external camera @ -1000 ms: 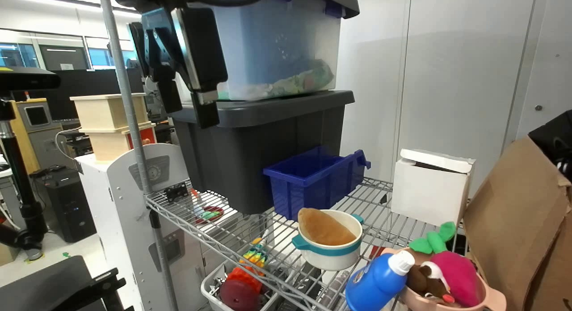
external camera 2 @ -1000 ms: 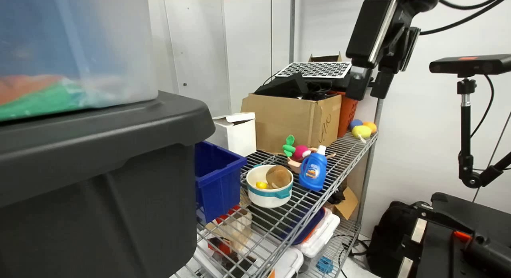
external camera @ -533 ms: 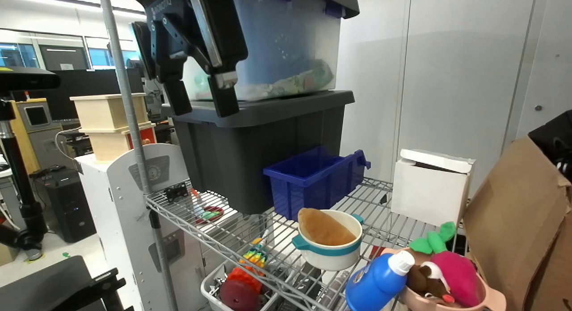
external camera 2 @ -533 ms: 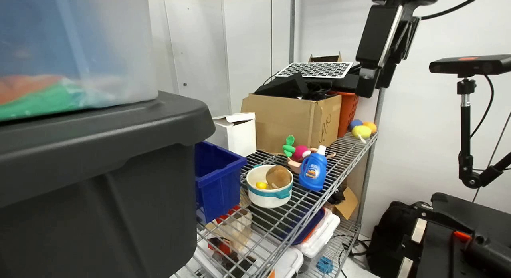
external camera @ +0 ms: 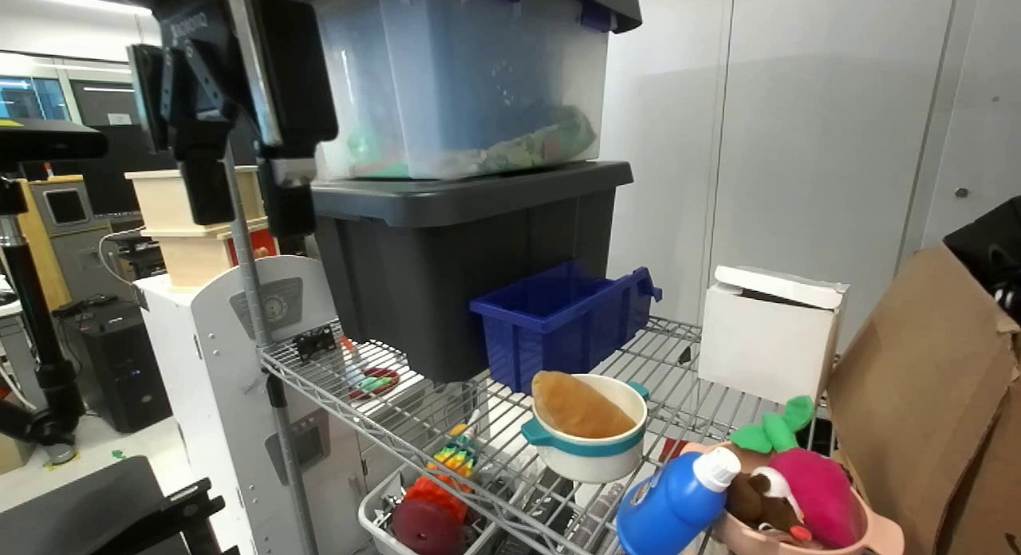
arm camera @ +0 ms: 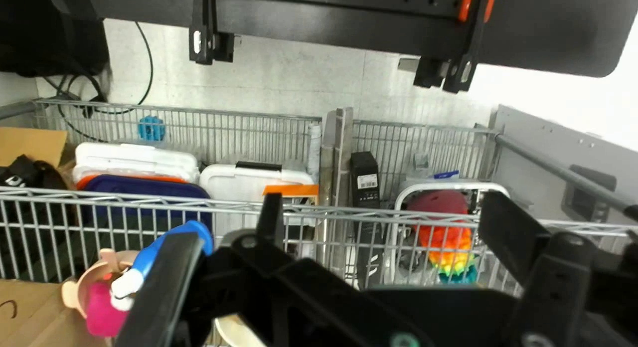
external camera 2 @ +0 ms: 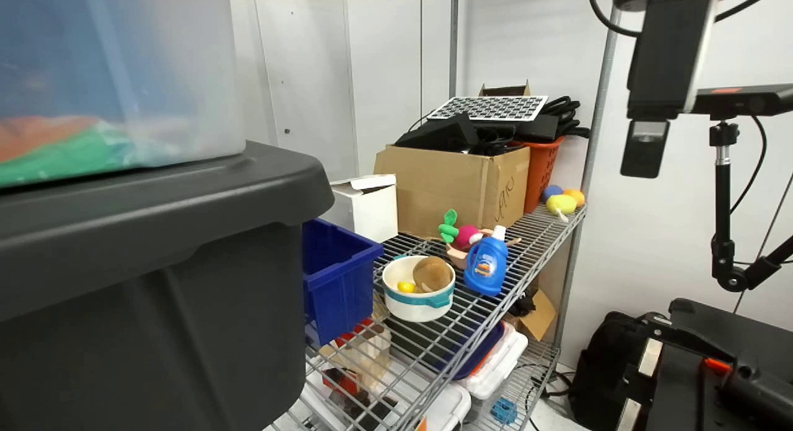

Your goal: Remove the bread plush toy from the pot and put it in the blue container.

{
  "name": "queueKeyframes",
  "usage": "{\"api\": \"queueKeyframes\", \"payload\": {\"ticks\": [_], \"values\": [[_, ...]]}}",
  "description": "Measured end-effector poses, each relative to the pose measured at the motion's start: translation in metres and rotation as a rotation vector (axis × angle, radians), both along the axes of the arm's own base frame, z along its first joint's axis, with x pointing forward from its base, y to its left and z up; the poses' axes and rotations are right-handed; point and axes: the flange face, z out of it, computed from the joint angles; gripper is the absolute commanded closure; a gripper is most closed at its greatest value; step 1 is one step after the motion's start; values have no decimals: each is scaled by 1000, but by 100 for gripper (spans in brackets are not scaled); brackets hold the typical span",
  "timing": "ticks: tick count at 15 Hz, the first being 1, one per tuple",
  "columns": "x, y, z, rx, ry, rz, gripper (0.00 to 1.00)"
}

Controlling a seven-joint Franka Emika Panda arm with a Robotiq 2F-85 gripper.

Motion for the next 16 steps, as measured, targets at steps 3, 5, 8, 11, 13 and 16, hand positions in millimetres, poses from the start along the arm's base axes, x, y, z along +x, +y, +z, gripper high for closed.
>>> {"api": "queueKeyframes", "payload": {"ticks": [3,5,8,11,13,16], "values": [[-15,-1,2,24,51,25,0],[-22,-4,4,27,57,19,0],[-33,-9,9,30,40,8,0],[-45,-15,13,35,21,-13,0],[-49,-17,15,35,12,-18,0],[-51,-17,16,36,9,-19,0]]}}
